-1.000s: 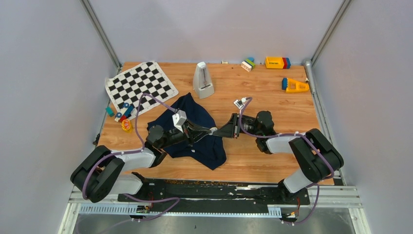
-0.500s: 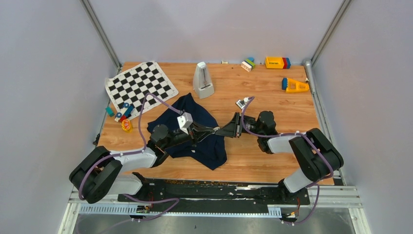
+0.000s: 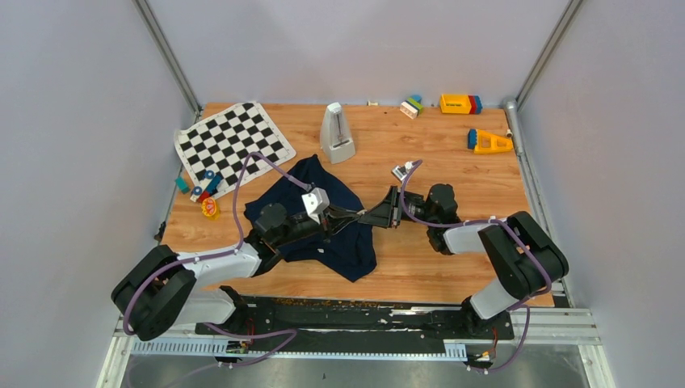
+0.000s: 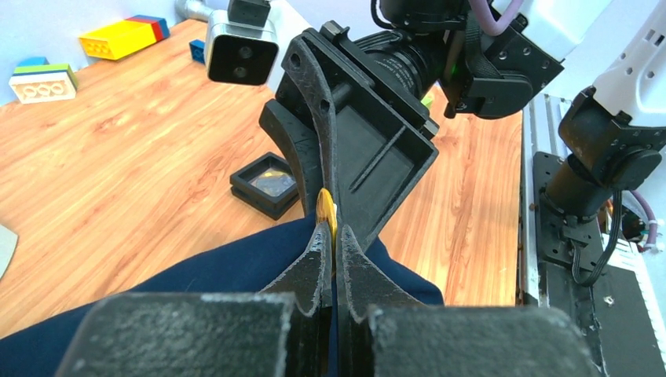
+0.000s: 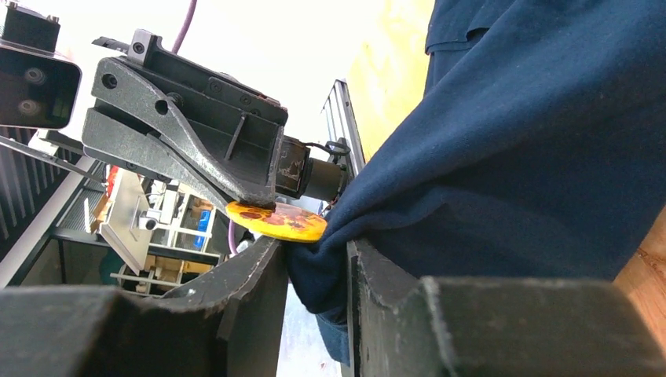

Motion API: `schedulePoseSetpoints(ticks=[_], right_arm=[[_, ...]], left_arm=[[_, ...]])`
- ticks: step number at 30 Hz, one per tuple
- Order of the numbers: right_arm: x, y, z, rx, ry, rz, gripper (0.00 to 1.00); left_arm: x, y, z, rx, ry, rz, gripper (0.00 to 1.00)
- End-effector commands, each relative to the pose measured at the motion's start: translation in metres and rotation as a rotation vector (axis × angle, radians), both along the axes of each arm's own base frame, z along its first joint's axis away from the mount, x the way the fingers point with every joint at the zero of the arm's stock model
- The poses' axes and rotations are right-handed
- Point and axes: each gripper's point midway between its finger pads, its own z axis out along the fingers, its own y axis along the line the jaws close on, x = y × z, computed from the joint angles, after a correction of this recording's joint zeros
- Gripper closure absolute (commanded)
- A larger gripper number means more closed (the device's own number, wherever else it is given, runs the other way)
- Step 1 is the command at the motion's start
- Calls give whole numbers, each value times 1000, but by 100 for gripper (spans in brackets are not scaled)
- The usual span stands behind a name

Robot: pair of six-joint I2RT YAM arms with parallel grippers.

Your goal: Remove the brooch from the garment

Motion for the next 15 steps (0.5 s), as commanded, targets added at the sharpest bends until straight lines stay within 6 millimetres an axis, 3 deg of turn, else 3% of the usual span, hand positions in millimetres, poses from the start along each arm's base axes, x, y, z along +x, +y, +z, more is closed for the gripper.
schedulePoseSetpoints(ticks=[1,9,15], right_arm=[[4,5,36,63,-175,-28,67],[10,1,32,-2,-222,-93,63],[15,1,31,-22,-222,-112,81]], left_arm=[[-18,-11,-24,69,114,-68,100],[15,18,-27,122,90,194,100],[27,33,-29,170,56,291,100]])
